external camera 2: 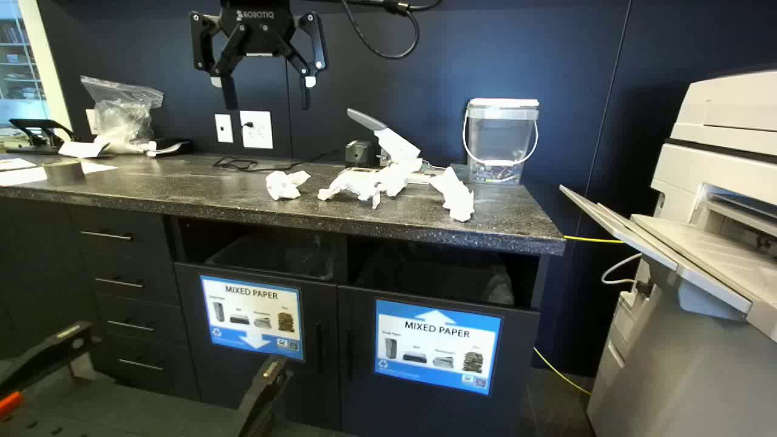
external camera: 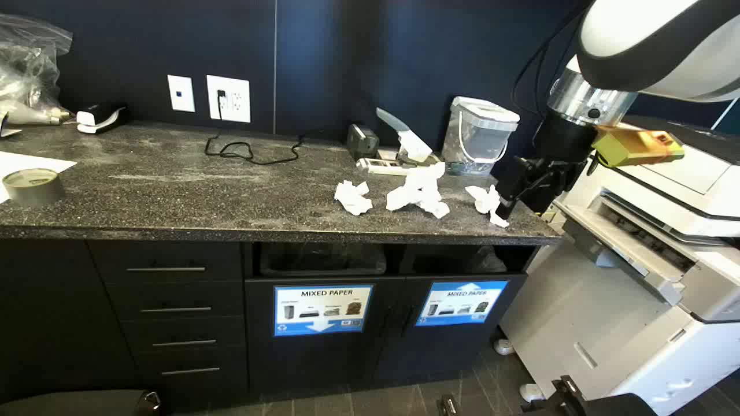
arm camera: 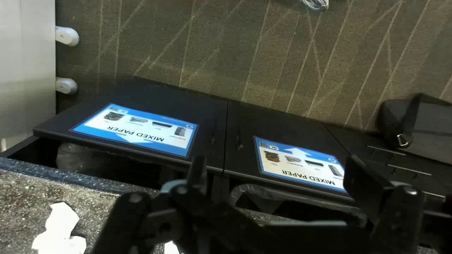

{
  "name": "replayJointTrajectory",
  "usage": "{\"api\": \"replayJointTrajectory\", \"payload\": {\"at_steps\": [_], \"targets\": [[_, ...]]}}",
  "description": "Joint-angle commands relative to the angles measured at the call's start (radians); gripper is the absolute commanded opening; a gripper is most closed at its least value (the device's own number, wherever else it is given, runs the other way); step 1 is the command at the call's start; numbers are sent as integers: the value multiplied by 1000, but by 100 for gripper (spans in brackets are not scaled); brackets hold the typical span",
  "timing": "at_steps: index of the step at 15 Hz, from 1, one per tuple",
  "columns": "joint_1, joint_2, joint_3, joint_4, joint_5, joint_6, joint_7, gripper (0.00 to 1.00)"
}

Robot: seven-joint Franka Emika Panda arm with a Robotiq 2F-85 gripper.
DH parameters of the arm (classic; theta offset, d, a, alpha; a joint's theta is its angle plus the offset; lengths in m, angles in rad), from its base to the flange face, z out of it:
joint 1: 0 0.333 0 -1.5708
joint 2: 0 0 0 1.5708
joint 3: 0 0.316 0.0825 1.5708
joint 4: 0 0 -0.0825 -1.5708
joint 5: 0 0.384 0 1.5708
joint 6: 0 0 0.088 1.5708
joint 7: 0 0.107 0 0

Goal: Pick up the papers on the counter and throw them in the bin

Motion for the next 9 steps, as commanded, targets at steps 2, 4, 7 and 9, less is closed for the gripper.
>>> {"api": "replayJointTrajectory", "payload": {"at_steps": [2, 4, 7, 9], "targets": [[5, -1, -5, 2, -3, -2, 3, 100], [5, -1, -5, 2, -3, -2, 3, 100], [3, 9, -5, 0, -7, 16, 2, 100], [-7, 44, -6, 1, -18, 66, 9, 100]]}}
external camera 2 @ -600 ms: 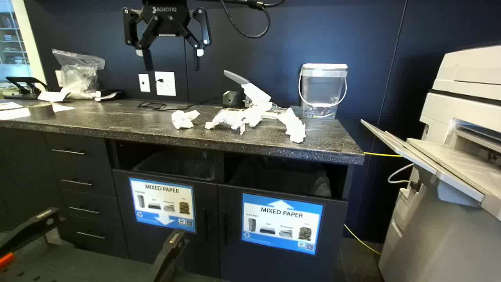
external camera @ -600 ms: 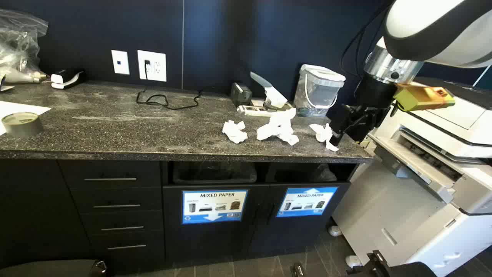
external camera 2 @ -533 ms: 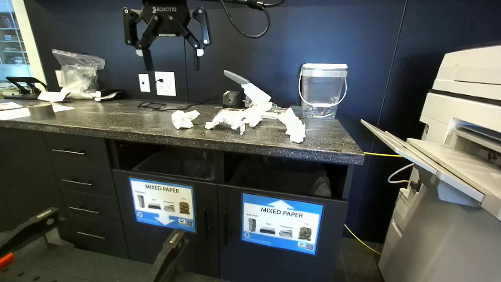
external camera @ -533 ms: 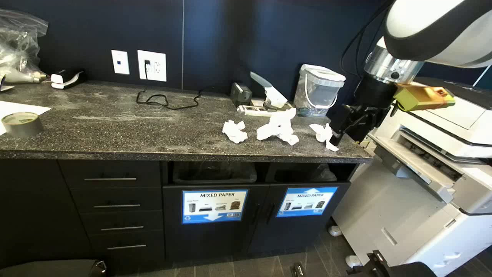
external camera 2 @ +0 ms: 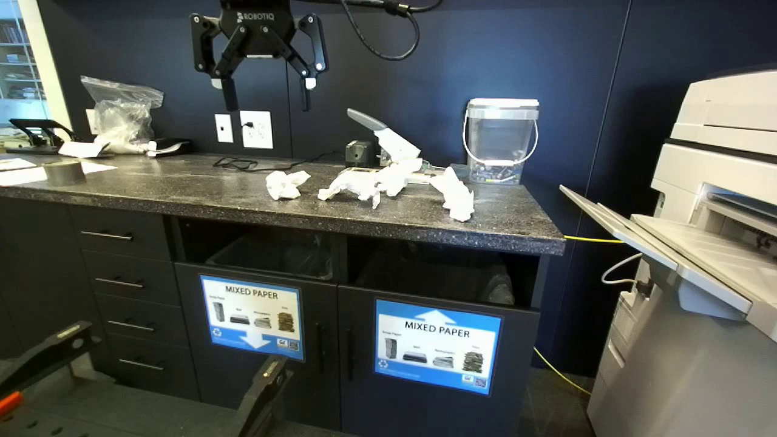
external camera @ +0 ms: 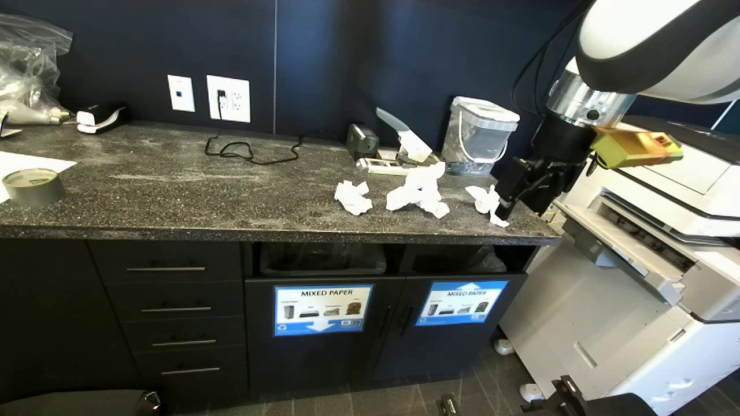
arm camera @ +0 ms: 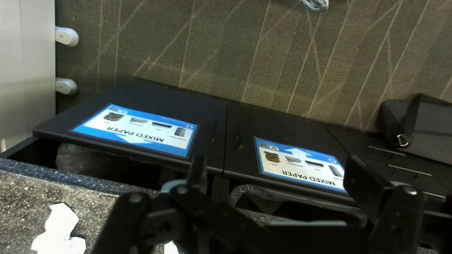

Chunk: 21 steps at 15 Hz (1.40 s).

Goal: Pick up the papers on the counter and throw them in the bin

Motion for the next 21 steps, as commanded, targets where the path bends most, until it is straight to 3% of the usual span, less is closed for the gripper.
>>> {"api": "replayJointTrajectory", "payload": {"at_steps": [1, 9, 12, 15, 18, 21], "targets": [[-19, 58, -2, 4, -34, 87, 20, 100], [-143, 338, -58, 84, -178, 406, 21, 100], [-163, 473, -105, 161, -162, 519, -33, 100], [-174, 619, -126, 258, -26, 614, -173, 100], [-243, 731, -62, 367, 150, 625, -347, 100], [-331, 836, 10, 506, 238, 605, -494, 100]]}}
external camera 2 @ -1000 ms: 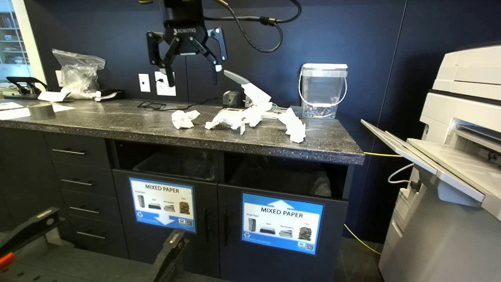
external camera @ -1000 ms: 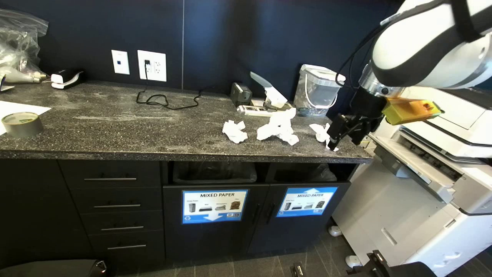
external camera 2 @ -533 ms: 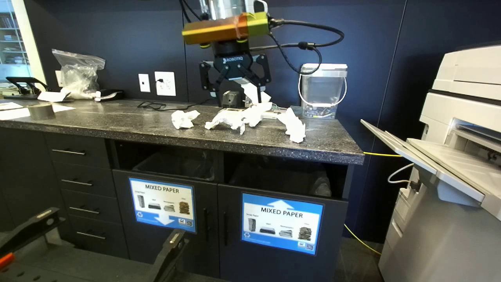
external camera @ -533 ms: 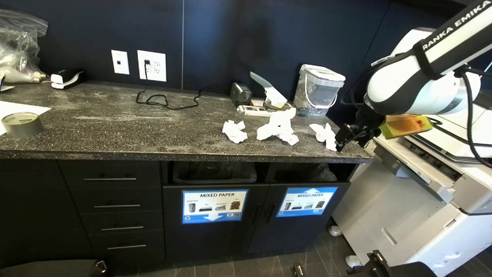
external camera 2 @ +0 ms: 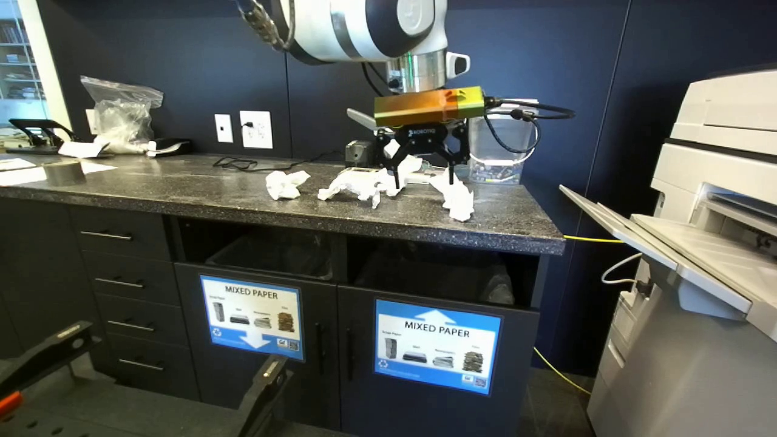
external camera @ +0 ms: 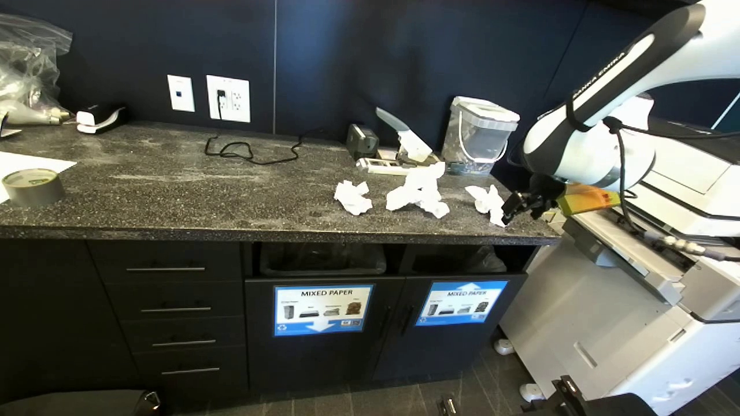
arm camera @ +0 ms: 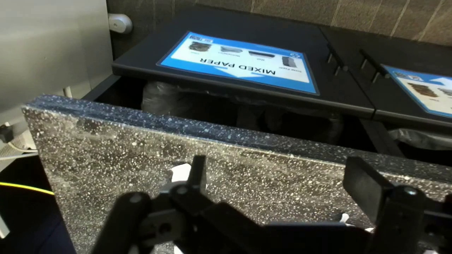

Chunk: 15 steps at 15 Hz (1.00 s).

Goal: Pick up the papers on the counter and throw them in the bin

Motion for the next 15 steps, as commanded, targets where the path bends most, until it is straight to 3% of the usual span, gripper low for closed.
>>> {"api": "replayJointTrajectory", "payload": {"at_steps": [1, 7, 12, 15], "targets": [[-106, 139, 85, 195, 77, -13, -166, 100], [-280, 310, 240, 435, 50, -29, -310, 100], [-431, 451, 426, 616, 99, -125, -482, 100], [-431, 505, 428, 692, 91, -205, -529, 100]]}}
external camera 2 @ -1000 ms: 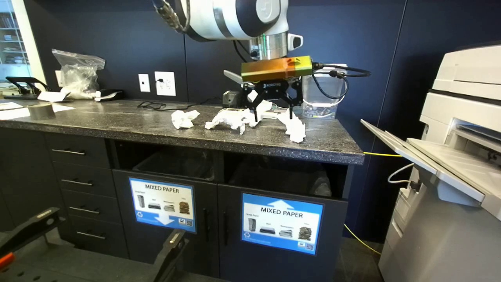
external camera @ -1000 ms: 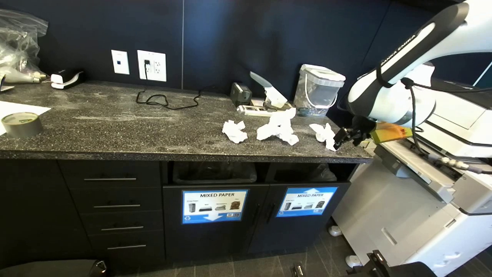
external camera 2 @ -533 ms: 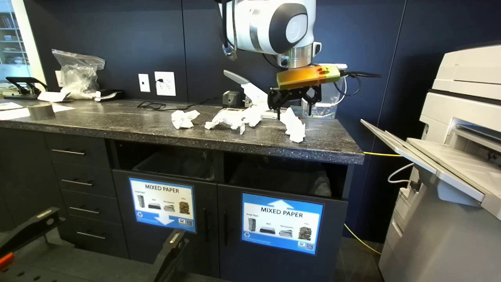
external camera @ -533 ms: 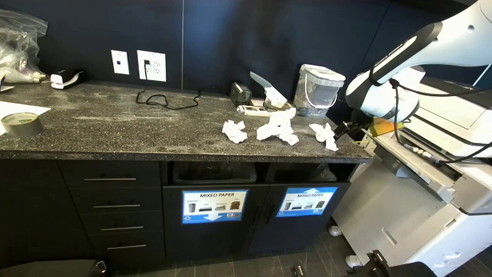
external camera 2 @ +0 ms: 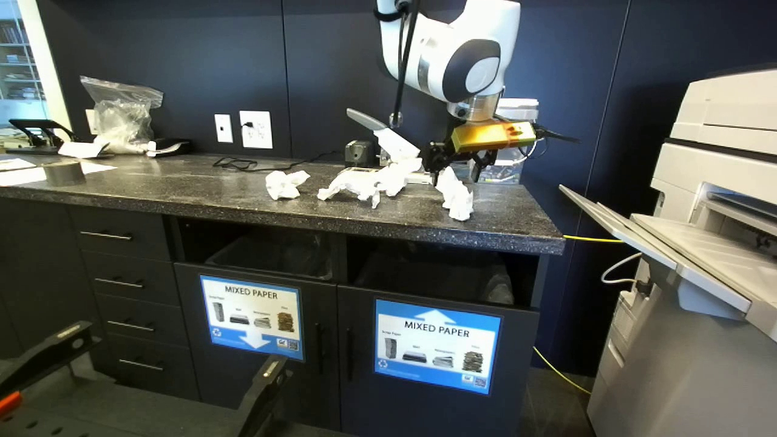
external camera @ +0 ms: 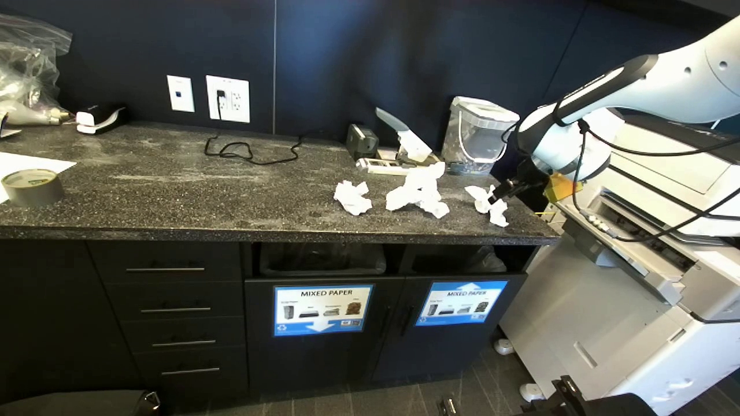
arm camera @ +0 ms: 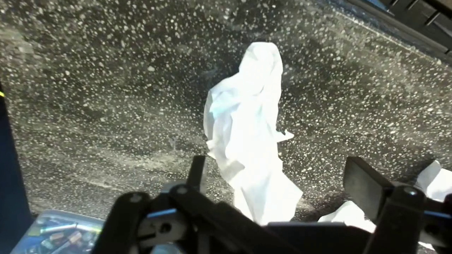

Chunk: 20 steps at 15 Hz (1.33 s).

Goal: Pick up the papers on the counter and throw them in the bin

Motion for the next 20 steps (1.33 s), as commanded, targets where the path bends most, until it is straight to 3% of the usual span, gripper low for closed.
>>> {"api": "replayJointTrajectory", "payload": {"at_steps": [1, 4, 15, 16, 18, 20], "targets": [[-1, 84, 8, 129, 15, -90, -78, 100], [26, 120, -30, 178, 8, -123, -86, 100], [49, 177, -54, 274, 21, -168, -114, 100], [51, 178, -56, 275, 22, -168, -111, 77], [52, 183, -58, 284, 23, -174, -110, 68], [54, 187, -59, 287, 22, -176, -109, 50]]}}
